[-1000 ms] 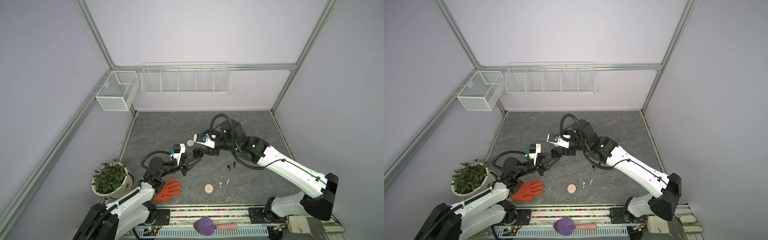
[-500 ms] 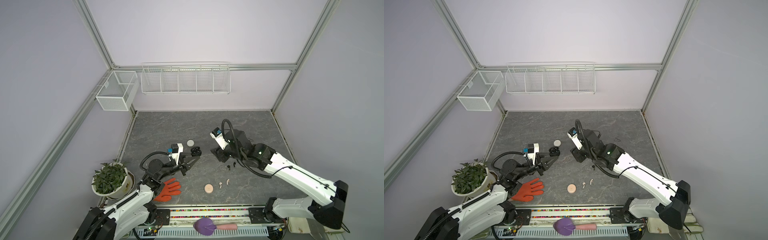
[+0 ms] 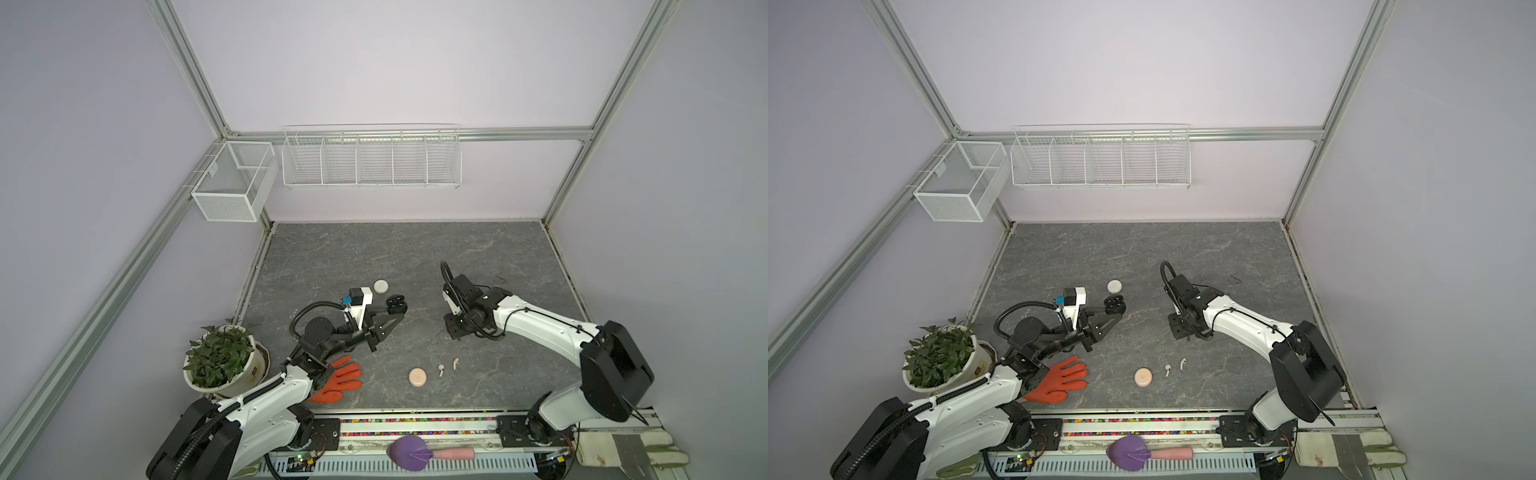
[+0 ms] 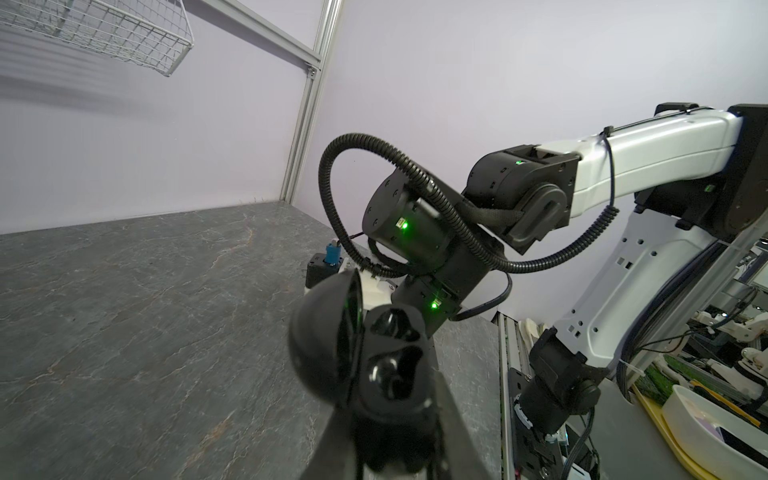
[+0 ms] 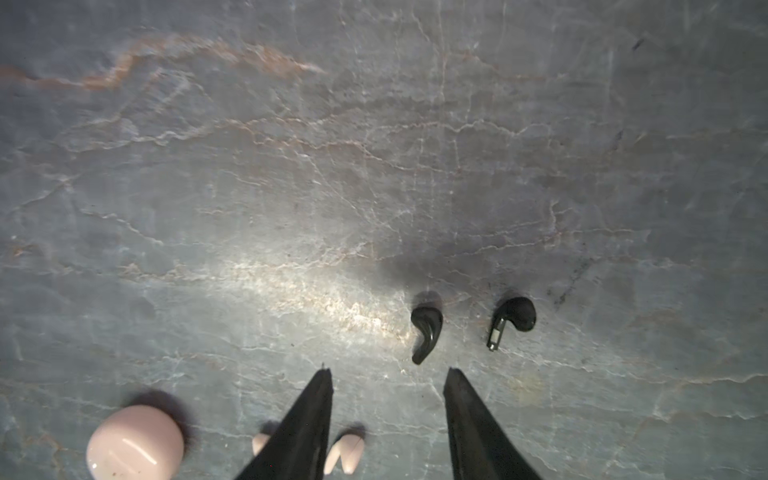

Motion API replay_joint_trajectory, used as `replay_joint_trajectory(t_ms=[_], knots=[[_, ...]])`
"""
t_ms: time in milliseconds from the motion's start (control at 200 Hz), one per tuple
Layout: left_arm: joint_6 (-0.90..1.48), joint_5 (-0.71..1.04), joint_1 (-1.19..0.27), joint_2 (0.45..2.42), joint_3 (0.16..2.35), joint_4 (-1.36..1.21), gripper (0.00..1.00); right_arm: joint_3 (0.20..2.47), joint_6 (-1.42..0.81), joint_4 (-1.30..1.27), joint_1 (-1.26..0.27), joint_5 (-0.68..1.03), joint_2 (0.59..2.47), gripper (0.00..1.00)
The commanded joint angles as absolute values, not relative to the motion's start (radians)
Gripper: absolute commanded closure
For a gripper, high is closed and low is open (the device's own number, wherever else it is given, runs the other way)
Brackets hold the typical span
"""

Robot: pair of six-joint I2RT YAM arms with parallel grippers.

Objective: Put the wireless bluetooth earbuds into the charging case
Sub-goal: 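Release the lid and move the right gripper down over the black earbuds, then close the right gripper on the nearer black earbud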

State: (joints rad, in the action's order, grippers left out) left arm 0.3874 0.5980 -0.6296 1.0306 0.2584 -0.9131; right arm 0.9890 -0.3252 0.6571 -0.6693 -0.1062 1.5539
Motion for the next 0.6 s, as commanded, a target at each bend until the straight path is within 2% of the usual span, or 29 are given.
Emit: replay_joint_trajectory(t_ms=[0, 595], knots=[[0.37, 0.58, -0.635, 1.016, 0.259, -0.91, 1.0, 0.993, -0.338, 0.657, -0.649, -0.084, 1.586, 0.55], [0.359, 0.578, -0.637, 1.019, 0.254, -0.907, 1.0, 0.996, -0.322, 0.636, -0.607, -0.085, 1.69, 0.65]])
